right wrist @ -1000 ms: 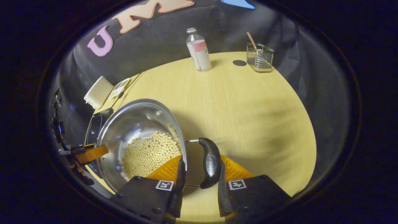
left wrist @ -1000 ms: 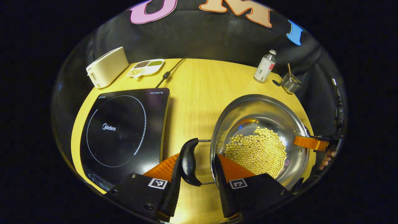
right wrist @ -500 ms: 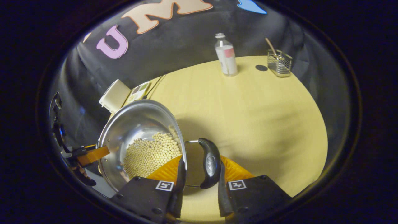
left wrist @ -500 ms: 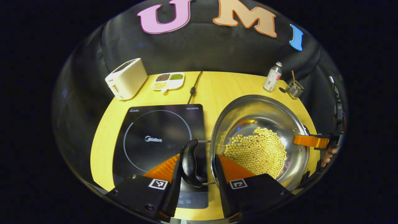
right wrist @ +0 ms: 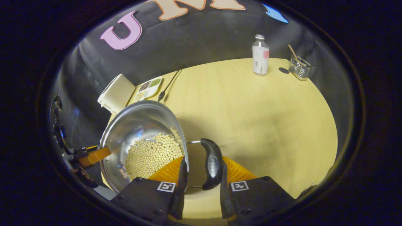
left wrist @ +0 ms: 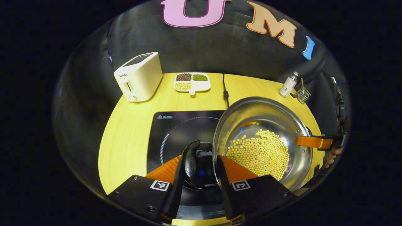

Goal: First push the handle of the pot to place it horizontally, then grasp the pot with both hands and set it on the induction cooktop.

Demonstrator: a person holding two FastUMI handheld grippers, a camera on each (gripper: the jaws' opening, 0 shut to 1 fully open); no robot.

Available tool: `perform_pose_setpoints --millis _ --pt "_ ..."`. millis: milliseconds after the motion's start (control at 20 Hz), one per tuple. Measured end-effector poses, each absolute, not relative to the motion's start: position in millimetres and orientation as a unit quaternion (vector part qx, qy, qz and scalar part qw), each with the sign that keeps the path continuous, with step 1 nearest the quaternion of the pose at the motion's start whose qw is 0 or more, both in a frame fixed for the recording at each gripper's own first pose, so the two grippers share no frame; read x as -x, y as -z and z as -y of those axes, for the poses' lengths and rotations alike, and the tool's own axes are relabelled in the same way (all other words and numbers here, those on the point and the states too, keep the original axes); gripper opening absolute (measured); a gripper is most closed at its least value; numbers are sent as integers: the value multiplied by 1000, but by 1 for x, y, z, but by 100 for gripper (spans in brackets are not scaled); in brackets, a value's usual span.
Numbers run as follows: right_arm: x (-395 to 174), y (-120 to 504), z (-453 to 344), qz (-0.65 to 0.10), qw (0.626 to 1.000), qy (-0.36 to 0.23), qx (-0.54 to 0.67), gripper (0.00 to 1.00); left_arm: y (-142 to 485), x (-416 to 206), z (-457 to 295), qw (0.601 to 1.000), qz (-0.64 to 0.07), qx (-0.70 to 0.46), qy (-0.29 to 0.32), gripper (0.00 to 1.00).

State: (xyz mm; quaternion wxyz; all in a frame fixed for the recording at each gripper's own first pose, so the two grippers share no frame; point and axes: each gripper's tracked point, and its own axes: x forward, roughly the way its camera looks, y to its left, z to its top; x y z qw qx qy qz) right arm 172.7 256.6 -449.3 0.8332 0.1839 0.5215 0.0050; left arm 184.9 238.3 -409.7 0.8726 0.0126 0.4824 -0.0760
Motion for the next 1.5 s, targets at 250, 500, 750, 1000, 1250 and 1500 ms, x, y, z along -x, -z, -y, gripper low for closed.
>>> perform_pose_setpoints --millis 250,500,750,1000,1250,1500 --pt "-181 438 -316 -536 827 13 -168 44 412 -206 -298 873 -480 -8 85 57" --pt "-183 434 -353 -544 822 20 -164 44 412 -216 -334 885 -457 -24 86 57" --pt "-184 435 -353 -541 826 19 -159 44 413 -218 -340 891 -445 -17 87 58" --pt "-183 434 -346 -551 818 13 -167 55 414 -213 -342 886 -453 -63 78 65" --pt "-181 426 -345 -548 814 0 -193 96 390 -211 -336 899 -413 -124 73 74" --pt "-182 400 -325 -513 833 -15 -205 94 341 -203 -324 921 -359 -142 49 86"
